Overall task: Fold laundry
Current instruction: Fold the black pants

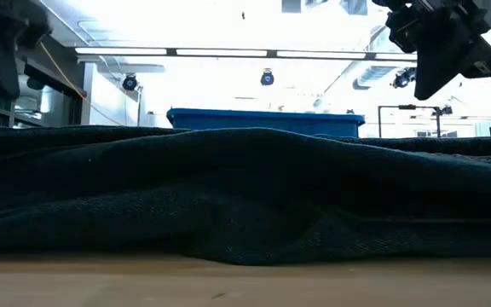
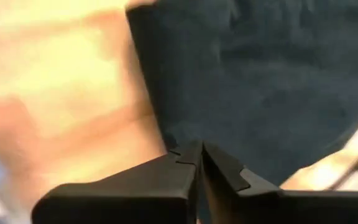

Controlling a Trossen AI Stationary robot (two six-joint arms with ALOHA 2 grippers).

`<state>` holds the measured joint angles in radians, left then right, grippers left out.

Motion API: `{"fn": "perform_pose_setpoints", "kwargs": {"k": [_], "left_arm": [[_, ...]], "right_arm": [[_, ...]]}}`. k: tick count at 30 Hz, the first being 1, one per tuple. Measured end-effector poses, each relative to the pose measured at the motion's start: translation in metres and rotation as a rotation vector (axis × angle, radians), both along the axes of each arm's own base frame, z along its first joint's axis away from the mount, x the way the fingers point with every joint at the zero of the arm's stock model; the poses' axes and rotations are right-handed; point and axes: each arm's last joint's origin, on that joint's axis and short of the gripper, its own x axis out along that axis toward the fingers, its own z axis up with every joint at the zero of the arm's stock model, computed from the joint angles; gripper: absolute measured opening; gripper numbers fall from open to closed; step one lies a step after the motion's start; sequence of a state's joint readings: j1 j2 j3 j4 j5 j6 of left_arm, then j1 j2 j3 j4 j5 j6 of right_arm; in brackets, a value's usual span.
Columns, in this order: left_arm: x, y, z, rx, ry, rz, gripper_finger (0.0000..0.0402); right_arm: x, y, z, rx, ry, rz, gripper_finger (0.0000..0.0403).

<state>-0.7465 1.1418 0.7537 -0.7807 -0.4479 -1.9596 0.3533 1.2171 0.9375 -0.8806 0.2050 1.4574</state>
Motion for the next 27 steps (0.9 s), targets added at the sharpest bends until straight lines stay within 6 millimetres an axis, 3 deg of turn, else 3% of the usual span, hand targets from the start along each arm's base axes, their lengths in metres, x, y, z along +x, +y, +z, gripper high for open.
{"fn": "perform_pose_setpoints", "kwargs": {"k": [6,11,18,22,27], "left_arm": [[-0.005,0.004,-0.029,-0.17,-0.073,0.139,0.0054],[-0.005,0.005,-0.033,-0.243,-0.014,0.121,0.0128],[-0.002,0.011,-0.035,-0.266,0.03,0.174,0.0214],[0.0,0.014,-0.047,-0.296,-0.002,0.213,0.0234],[-0.003,0.018,-0.065,-0.338,-0.029,0.243,0.0236]], "right_arm": [[-0.001,0.001,0.0,-0.012,0.002,0.044,0.0],[-0.009,0.003,0.008,0.003,-0.028,0.075,0.0],[-0.038,-0.004,0.035,0.028,-0.147,0.089,0.0],[-0.06,-0.008,0.049,0.077,-0.215,0.079,0.0],[-0.084,-0.009,0.043,0.08,-0.069,0.017,0.0]]}}
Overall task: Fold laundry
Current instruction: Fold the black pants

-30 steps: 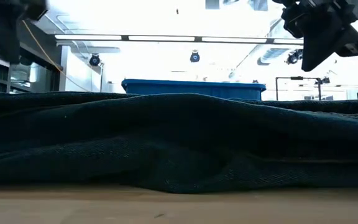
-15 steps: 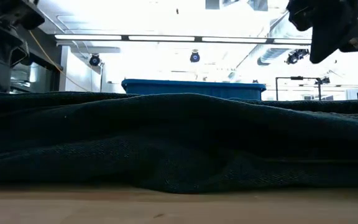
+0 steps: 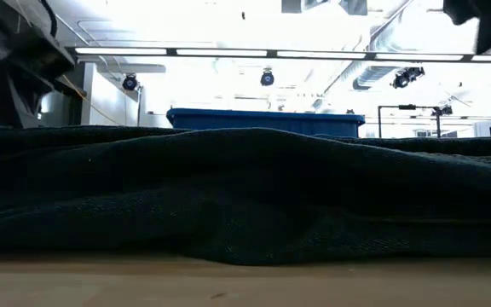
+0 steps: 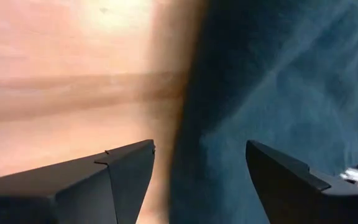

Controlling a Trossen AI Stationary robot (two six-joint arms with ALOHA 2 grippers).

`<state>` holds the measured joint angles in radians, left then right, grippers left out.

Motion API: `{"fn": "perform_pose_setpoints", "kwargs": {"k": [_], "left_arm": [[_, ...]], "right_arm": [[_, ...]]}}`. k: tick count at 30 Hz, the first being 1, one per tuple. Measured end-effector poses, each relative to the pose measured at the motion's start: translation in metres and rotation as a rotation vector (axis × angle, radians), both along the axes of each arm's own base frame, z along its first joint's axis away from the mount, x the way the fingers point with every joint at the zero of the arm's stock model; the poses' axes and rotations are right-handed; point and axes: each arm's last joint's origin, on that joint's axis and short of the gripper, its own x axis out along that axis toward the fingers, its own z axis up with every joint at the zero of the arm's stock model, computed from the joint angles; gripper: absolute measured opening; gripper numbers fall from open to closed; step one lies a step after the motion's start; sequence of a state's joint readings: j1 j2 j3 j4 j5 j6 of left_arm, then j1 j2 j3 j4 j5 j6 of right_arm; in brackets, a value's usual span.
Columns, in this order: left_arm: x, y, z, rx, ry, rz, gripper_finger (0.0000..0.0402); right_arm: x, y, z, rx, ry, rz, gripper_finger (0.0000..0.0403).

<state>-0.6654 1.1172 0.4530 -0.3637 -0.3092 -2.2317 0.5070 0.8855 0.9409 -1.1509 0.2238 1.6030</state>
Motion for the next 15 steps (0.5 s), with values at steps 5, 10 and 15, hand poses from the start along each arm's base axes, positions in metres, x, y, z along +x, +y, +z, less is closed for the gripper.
{"fn": "perform_pose_setpoints", "kwargs": {"k": [5,10,15], "left_arm": [[-0.001,0.007,-0.008,0.008,0.012,0.029,0.0236],[0.004,0.008,-0.015,-0.011,-0.036,0.036,0.0236],[0.011,-0.003,-0.026,-0.038,-0.024,-0.022,0.0236]], "right_arm": [[-0.015,0.007,-0.004,-0.039,0.298,-0.039,0.0],[-0.016,0.023,0.001,-0.043,0.464,-0.028,0.0],[-0.012,0.048,-0.024,-0.002,0.735,-0.019,0.0]]}}
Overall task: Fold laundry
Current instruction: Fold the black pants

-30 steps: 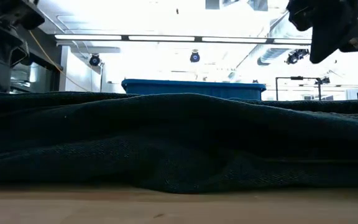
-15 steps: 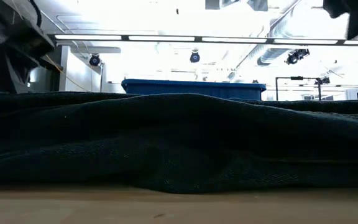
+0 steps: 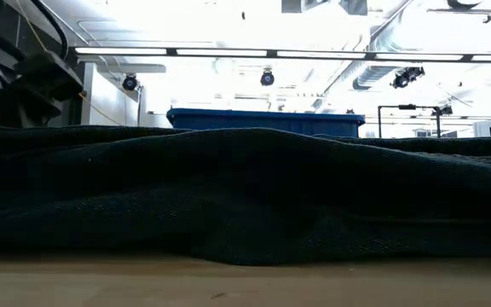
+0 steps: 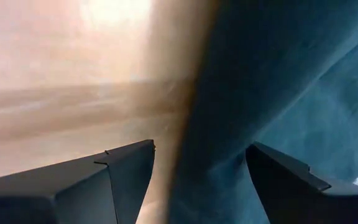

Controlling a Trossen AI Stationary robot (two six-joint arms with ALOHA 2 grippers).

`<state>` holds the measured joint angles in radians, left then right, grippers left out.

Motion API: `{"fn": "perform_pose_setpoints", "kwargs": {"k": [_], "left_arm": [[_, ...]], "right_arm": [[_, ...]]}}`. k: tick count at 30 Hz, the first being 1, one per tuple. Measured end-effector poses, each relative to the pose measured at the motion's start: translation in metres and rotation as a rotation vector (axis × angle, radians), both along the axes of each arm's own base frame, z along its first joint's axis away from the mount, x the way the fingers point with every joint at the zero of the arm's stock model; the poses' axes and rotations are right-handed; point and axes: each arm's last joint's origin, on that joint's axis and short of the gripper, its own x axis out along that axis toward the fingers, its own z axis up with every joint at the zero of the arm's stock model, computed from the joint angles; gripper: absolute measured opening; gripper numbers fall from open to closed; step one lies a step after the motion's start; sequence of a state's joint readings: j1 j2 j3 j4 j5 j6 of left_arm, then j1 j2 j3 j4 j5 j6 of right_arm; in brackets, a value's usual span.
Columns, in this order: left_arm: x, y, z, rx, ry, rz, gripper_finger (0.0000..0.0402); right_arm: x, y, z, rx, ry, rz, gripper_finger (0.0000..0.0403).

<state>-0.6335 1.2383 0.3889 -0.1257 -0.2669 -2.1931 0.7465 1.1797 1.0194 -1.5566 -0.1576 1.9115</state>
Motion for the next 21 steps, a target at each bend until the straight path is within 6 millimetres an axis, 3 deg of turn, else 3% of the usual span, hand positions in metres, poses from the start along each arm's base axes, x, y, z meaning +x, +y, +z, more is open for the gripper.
{"fn": "perform_pose_setpoints", "kwargs": {"k": [7,14,18,21], "left_arm": [[0.01,-0.011,-0.01,-0.025,-0.04,-0.018,0.0236],[0.01,-0.012,-0.009,-0.019,-0.045,-0.055,0.0236],[0.01,-0.013,-0.009,-0.017,-0.044,-0.076,0.0236],[0.01,-0.013,-0.009,-0.03,-0.04,-0.082,0.0235]], "right_arm": [[0.017,0.033,-0.041,-0.041,0.048,-0.074,0.0],[0.014,0.028,-0.097,-0.159,0.155,-0.238,0.0],[0.013,0.018,-0.136,-0.089,0.084,-0.334,0.0],[0.014,0.008,-0.151,-0.052,0.058,-0.386,0.0]]}}
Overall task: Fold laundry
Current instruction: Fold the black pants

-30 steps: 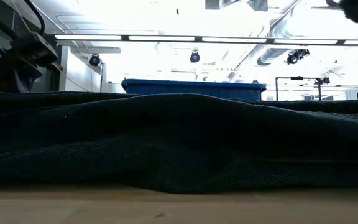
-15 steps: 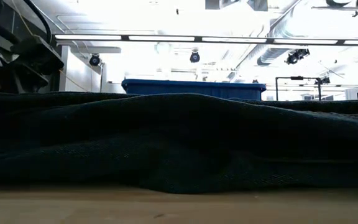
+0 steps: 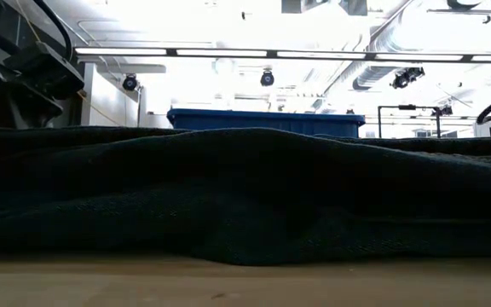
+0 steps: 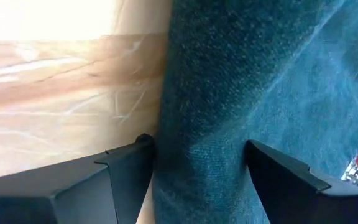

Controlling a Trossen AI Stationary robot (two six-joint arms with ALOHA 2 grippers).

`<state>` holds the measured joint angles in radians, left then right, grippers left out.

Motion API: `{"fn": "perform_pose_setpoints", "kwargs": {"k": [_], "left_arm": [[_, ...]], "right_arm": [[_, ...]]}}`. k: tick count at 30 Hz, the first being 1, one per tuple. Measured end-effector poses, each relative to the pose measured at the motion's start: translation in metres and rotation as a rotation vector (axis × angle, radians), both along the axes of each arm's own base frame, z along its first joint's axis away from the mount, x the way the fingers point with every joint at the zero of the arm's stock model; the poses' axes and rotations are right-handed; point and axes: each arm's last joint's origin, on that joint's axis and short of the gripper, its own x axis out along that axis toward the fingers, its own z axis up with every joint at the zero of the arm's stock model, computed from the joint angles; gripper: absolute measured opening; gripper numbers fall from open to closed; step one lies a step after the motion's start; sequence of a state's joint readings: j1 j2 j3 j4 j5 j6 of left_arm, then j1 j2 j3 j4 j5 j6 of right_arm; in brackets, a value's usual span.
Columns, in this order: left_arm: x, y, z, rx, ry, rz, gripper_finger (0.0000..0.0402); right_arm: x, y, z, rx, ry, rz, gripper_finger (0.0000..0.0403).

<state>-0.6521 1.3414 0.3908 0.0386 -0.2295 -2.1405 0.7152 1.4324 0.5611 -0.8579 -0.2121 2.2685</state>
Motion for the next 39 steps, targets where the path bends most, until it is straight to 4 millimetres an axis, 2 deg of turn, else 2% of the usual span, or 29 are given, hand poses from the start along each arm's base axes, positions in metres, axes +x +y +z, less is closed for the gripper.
{"fn": "perform_pose_setpoints", "kwargs": {"k": [3,5,7,10,12,21,30,39], "left_arm": [[0.0,0.0,0.0,-0.006,0.004,-0.003,0.0216],[0.0,-0.001,0.0,-0.015,0.007,-0.007,0.0184],[0.0,-0.001,-0.001,-0.018,0.013,-0.01,0.0135],[0.0,-0.001,-0.002,-0.013,0.014,-0.009,0.0042],[0.0,-0.001,-0.002,-0.011,0.011,-0.005,0.0014],[0.002,-0.002,0.007,-0.04,-0.038,-0.003,0.0003],[0.008,0.0,0.046,-0.022,-0.264,0.109,0.0001],[0.001,0.01,0.071,-0.003,-0.425,0.227,0.0]], "right_arm": [[0.004,-0.008,-0.002,-0.01,-0.003,-0.031,0.0001],[0.008,-0.013,0.0,-0.015,-0.014,-0.032,0.0],[0.011,-0.016,0.0,-0.008,-0.026,-0.019,0.0],[0.012,-0.018,0.0,-0.003,-0.032,-0.015,0.0],[0.013,-0.018,-0.001,-0.003,-0.038,-0.028,0.0],[0.019,-0.016,0.002,-0.019,-0.084,-0.066,0.0],[0.024,-0.014,0.003,-0.045,-0.146,-0.086,0.0],[0.031,-0.017,0.006,-0.04,-0.237,-0.103,0.0]]}}
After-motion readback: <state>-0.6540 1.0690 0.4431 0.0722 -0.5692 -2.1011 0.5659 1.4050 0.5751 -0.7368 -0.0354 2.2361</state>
